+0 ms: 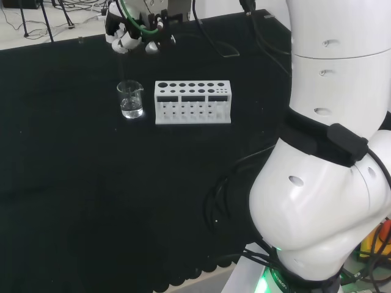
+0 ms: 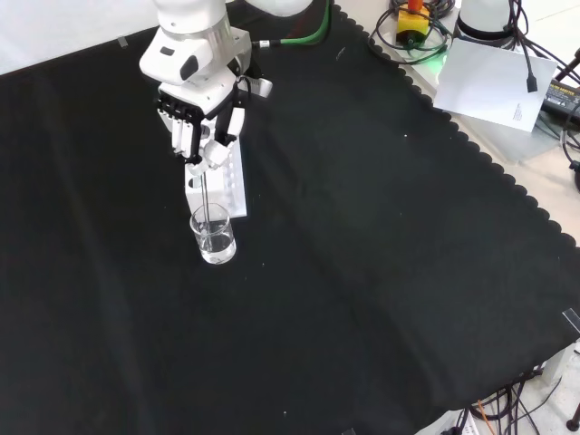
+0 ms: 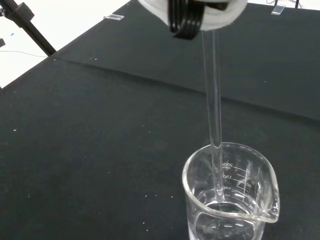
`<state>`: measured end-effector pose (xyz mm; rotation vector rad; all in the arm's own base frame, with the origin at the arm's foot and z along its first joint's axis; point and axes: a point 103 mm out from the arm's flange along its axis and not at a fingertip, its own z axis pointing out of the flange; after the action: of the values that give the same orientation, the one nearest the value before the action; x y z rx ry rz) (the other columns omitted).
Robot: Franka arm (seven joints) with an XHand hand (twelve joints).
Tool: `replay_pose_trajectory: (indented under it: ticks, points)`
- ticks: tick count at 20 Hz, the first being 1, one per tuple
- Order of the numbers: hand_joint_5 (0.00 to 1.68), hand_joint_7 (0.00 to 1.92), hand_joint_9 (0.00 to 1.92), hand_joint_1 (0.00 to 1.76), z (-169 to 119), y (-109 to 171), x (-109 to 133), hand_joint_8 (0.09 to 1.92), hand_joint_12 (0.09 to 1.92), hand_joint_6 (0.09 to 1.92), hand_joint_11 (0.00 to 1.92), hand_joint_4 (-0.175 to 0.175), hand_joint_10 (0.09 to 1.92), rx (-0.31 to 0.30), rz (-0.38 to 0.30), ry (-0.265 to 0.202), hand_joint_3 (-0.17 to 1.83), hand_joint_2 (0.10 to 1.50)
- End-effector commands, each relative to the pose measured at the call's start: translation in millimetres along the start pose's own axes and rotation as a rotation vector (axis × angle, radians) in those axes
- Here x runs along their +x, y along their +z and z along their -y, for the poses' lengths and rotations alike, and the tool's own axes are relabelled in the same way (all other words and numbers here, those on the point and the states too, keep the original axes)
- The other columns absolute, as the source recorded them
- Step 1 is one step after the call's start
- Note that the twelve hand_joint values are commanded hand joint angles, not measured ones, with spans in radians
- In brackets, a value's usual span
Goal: Stir in the beaker to the left of the white test tube rack with the glass rod.
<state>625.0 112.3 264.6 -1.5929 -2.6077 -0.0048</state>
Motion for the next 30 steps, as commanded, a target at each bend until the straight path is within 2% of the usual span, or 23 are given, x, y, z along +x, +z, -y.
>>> replay_pose_trajectory:
  ticks: [1, 4, 8, 13, 17, 24, 30]
  points:
    - [1.13, 1.1, 1.75, 1.3, 16, -1, -27, 1.2, 0.76, 0.54, 1.7, -0.175, 0.77, -0.003, -0.021, 0.044, 0.43, 0.86]
    - [1.13, 1.1, 1.75, 1.3, 30, -3, -31, 1.2, 0.76, 0.54, 1.71, -0.175, 0.77, 0.003, -0.007, 0.068, 0.43, 0.86]
    - [1.13, 1.1, 1.75, 1.3, 36, -2, -19, 1.2, 0.76, 0.54, 1.71, -0.175, 0.77, 0.014, 0.011, 0.072, 0.43, 0.86]
    - [1.13, 1.1, 1.75, 1.3, 22, 2, 20, 1.2, 0.76, 0.54, 1.71, -0.175, 0.77, 0.032, 0.034, 0.018, 0.44, 0.85]
    - [1.13, 1.1, 1.75, 1.3, 9, 4, 38, 1.2, 0.76, 0.54, 1.71, -0.175, 0.77, 0.035, 0.048, -0.012, 0.44, 0.85]
    - [1.13, 1.1, 1.75, 1.3, -5, 3, 12, 1.2, 0.76, 0.54, 1.71, -0.175, 0.77, 0.03, 0.026, 0.022, 0.44, 0.85]
    - [1.13, 1.1, 1.75, 1.3, 8, 4, -19, 1.2, 0.76, 0.54, 1.71, -0.175, 0.77, 0.041, 0.036, 0.073, 0.44, 0.85]
